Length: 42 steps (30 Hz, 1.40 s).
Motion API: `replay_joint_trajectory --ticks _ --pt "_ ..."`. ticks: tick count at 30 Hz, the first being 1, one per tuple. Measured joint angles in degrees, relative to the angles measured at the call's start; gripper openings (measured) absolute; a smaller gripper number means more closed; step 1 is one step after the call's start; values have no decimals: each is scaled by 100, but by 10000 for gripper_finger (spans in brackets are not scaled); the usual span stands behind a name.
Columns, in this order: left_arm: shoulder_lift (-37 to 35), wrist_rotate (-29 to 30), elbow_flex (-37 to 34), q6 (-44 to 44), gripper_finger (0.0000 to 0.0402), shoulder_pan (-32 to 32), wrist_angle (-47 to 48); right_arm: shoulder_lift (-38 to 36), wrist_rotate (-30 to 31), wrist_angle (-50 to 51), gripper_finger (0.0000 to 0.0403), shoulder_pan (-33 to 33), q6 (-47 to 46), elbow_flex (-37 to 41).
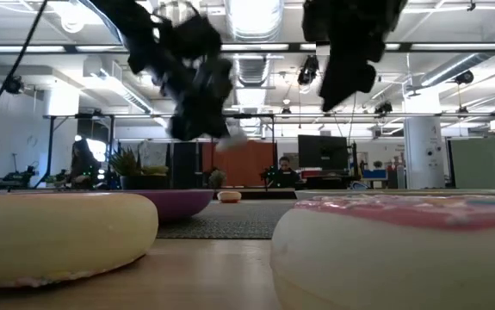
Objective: Pick & Place donuts
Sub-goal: Put the small blue donut on the white plate
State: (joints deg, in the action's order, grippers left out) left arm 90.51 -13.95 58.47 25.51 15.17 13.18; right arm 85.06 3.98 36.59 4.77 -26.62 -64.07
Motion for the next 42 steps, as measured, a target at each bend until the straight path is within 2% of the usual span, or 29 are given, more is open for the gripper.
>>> replay_joint_trajectory --ticks 3,5,10,15,22,36,42 --pt "-327 -102 -25 -301 1 -291 -889 -30 -406 -554 203 -295 -640 23" --pt "-468 263 -26 -528 1 -554 -1251 -58 -629 -903 203 -505 -1022 62" --pt "-515 1427 -44 -894 1 -1040 -1051 -149 -844 -1346 203 -810 -1617 92" --pt "-440 1807 -56 -793 0 -1204 -1089 -136 -1159 -2021 203 -983 -2242 177" --pt "-436 1857 -56 -725 0 -1204 -1340 -131 -1194 -2134 203 -983 -2548 286" --pt "-436 1774 -23 -621 0 -1280 -1510 -55 -939 -2215 203 -994 -2445 304" --pt "-436 1794 -32 -598 4 -1280 -1574 -52 -944 -2213 169 -1005 -2443 304"
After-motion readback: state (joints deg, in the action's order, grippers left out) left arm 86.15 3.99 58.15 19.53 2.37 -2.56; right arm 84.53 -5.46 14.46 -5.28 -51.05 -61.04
